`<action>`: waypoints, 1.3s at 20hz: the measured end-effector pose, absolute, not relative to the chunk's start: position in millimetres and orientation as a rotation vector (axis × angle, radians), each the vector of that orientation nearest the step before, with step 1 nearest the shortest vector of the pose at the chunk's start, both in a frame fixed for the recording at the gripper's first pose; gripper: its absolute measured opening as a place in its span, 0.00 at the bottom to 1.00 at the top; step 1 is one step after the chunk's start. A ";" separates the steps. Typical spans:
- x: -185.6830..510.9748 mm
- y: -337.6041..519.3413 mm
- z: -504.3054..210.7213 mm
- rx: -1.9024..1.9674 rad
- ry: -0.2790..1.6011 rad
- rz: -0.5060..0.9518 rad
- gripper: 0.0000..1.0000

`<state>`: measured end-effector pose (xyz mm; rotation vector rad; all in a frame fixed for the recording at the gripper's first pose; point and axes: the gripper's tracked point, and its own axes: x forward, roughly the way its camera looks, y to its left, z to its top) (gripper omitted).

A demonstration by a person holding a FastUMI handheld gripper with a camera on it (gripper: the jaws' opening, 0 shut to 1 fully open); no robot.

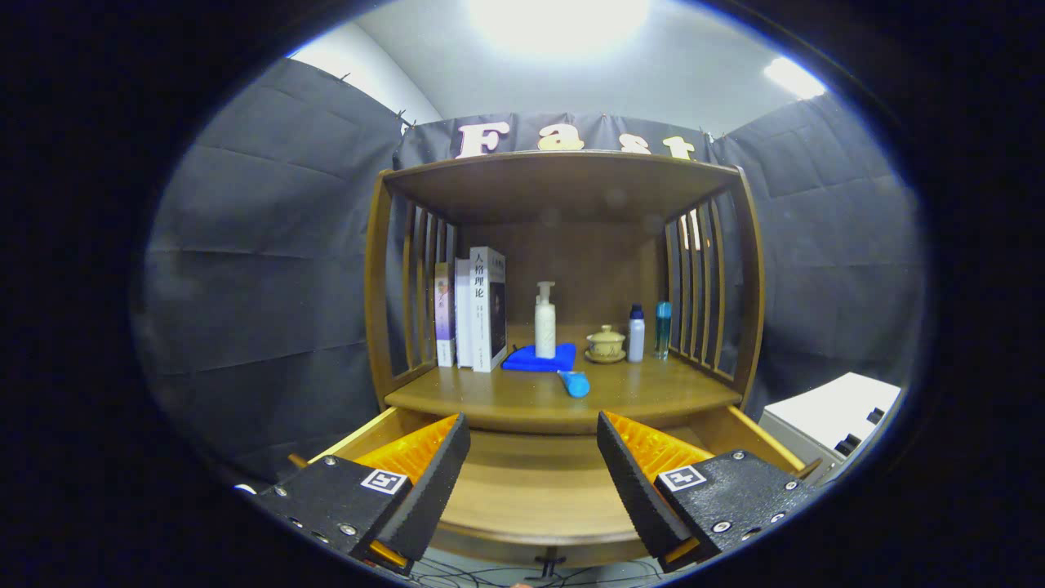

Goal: Pull open the drawer, take out the items inside it, and place them on the countertop above the cabinet.

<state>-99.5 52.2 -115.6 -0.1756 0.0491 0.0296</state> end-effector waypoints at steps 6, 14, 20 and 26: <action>-142.3 5.7 -147.8 -0.121 0.085 -0.092 0.96; -149.7 -2.4 -206.9 -0.213 0.181 -0.088 0.95; -140.0 0.9 -232.6 -0.172 0.225 -0.116 0.95; -135.8 0.5 -232.6 -0.187 0.230 -0.116 0.95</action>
